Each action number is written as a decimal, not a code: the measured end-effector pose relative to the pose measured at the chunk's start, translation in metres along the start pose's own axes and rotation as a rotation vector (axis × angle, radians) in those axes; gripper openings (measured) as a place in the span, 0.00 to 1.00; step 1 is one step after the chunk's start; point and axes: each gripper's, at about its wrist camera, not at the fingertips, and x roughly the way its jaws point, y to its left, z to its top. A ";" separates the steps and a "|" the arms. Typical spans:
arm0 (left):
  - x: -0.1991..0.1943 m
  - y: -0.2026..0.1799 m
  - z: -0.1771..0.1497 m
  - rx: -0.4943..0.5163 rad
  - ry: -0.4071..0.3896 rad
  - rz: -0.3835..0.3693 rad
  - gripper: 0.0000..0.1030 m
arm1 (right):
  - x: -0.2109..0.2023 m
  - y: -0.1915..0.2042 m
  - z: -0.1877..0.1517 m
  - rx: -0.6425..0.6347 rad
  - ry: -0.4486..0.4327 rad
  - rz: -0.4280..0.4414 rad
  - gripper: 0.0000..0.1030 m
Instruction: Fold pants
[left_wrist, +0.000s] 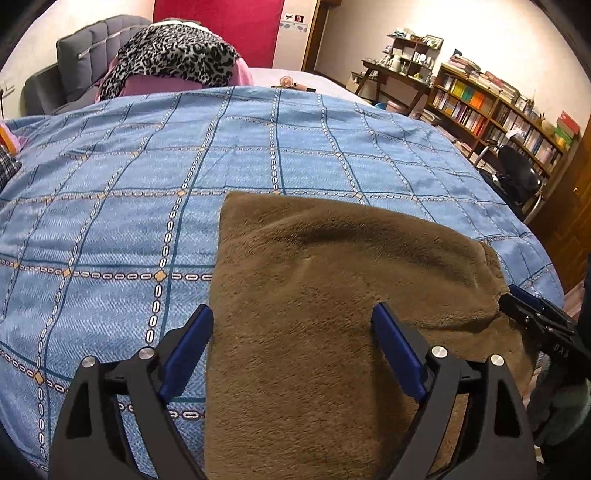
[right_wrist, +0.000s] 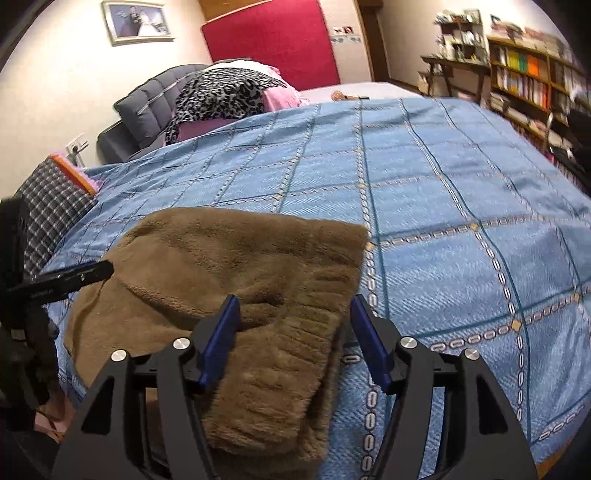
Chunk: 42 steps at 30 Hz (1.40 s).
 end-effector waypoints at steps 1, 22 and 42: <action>0.001 0.001 -0.001 -0.002 0.006 -0.006 0.85 | 0.002 -0.005 0.000 0.026 0.010 0.011 0.69; 0.041 0.049 -0.006 -0.241 0.200 -0.331 0.93 | 0.055 -0.053 0.004 0.270 0.211 0.278 0.93; 0.034 0.056 -0.005 -0.251 0.210 -0.454 0.70 | 0.064 -0.037 0.006 0.243 0.259 0.395 0.65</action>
